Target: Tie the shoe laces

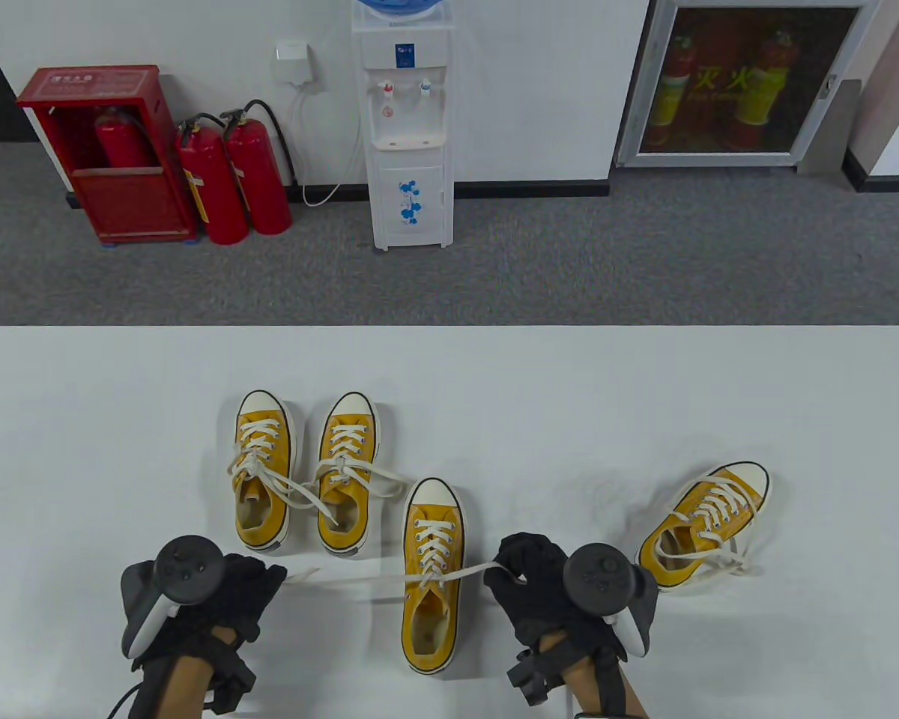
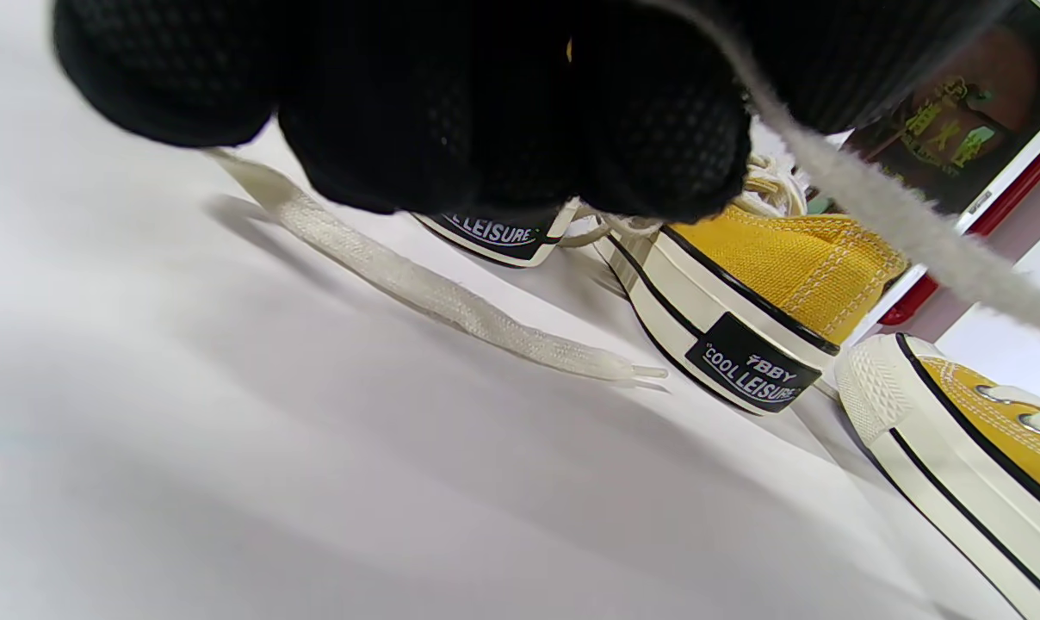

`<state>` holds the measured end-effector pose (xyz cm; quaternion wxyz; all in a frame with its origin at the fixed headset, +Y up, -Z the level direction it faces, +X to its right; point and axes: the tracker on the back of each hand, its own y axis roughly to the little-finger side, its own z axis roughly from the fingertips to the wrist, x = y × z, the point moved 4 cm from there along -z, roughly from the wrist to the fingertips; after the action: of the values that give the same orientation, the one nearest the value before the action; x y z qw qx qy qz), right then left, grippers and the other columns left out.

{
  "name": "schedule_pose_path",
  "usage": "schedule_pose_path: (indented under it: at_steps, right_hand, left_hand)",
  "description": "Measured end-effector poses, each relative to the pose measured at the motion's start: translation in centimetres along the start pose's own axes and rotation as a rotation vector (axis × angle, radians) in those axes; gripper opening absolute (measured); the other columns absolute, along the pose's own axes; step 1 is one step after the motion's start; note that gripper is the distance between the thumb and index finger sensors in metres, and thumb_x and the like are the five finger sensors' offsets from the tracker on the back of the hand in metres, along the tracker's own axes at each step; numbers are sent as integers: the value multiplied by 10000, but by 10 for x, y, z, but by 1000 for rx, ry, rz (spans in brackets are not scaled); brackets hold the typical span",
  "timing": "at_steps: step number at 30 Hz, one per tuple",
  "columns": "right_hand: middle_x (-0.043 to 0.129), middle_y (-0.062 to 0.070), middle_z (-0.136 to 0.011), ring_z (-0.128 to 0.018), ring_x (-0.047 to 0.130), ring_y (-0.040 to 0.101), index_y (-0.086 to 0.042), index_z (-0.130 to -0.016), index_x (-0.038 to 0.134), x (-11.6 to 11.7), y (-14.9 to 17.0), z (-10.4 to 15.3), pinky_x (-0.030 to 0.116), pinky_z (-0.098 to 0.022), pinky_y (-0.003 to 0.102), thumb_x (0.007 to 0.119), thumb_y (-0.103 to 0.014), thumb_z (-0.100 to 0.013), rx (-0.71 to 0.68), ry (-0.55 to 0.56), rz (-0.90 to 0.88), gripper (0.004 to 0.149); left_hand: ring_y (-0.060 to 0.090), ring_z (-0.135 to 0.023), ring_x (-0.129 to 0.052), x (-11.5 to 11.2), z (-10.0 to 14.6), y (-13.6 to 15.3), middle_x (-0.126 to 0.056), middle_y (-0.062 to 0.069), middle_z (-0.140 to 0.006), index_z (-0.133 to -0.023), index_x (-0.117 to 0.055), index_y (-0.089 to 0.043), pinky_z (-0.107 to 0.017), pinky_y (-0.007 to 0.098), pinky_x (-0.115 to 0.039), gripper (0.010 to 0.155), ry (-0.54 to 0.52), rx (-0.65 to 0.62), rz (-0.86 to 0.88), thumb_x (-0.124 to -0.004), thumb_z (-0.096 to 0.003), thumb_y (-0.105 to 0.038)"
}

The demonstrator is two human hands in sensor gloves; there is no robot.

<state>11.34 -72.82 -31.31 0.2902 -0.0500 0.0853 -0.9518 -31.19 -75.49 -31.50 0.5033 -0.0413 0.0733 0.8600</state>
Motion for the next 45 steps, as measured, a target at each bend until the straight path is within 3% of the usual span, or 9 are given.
schedule_pose_path:
  at_steps: [6, 11, 15, 17, 24, 30, 40, 45]
  right_hand:
    - [910, 44, -816, -792, 938, 325, -154, -539, 956, -8, -17, -8, 600, -656, 660, 853, -543, -407, -12, 16, -206, 424]
    - [915, 38, -869, -877, 887, 337, -145, -531, 970, 6, -26, -22, 582, -671, 663, 874, -552, -398, -7, -104, -331, 439]
    - [885, 55, -927, -947, 823, 373, -141, -568, 975, 30, -30, -31, 483, -706, 688, 874, -527, -404, -29, -244, -505, 432]
    - [867, 58, -948, -970, 800, 380, -130, -641, 963, 43, -32, -33, 430, -716, 699, 869, -507, -418, -35, -323, -581, 448]
    - [716, 64, -1033, -965, 791, 445, -95, -819, 847, 66, -33, -30, 428, -712, 725, 846, -387, -447, -70, -414, -714, 473]
    - [617, 88, -1056, -809, 894, 303, -68, -868, 775, 61, -25, -24, 594, -668, 649, 859, -316, -434, -63, -352, -641, 507]
    - [513, 108, -1052, -663, 870, 209, -87, -921, 715, 60, -21, -19, 664, -601, 557, 822, -234, -437, -51, -238, -440, 518]
    - [481, 111, -1052, -630, 862, 190, -86, -938, 689, 68, -33, -15, 665, -599, 548, 823, -227, -433, -93, -220, -283, 541]
  left_hand:
    - [286, -426, -994, 0, 0, -1, -980, 63, -753, -616, -970, -277, -432, 527, -842, 428, -1, -7, 1, -737, -477, -608]
    - [285, -426, -993, -2, 1, -6, -981, 61, -752, -615, -969, -277, -432, 526, -841, 424, 17, -43, 99, -737, -479, -604]
    - [282, -423, -995, -1, 3, -12, -982, 59, -748, -612, -969, -280, -429, 523, -845, 421, 11, -63, 92, -737, -479, -605]
    - [278, -418, -996, -2, 3, -13, -984, 56, -744, -607, -969, -283, -426, 521, -847, 418, 15, -72, 109, -737, -478, -606]
    - [272, -409, -996, -5, 3, -15, -987, 53, -736, -601, -967, -287, -421, 516, -849, 411, 35, -88, 194, -737, -480, -606]
    - [257, -376, -997, -4, 5, -20, -999, 36, -705, -577, -969, -292, -393, 503, -858, 402, 42, -143, 437, -739, -480, -607]
    - [233, -381, -990, 2, 19, -43, -985, 22, -718, -606, -953, -308, -397, 481, -859, 409, 80, -295, 917, -724, -491, -626]
    - [228, -438, -977, -3, 26, -65, -948, 13, -786, -689, -921, -314, -439, 477, -845, 435, 199, -412, 1045, -730, -490, -650]
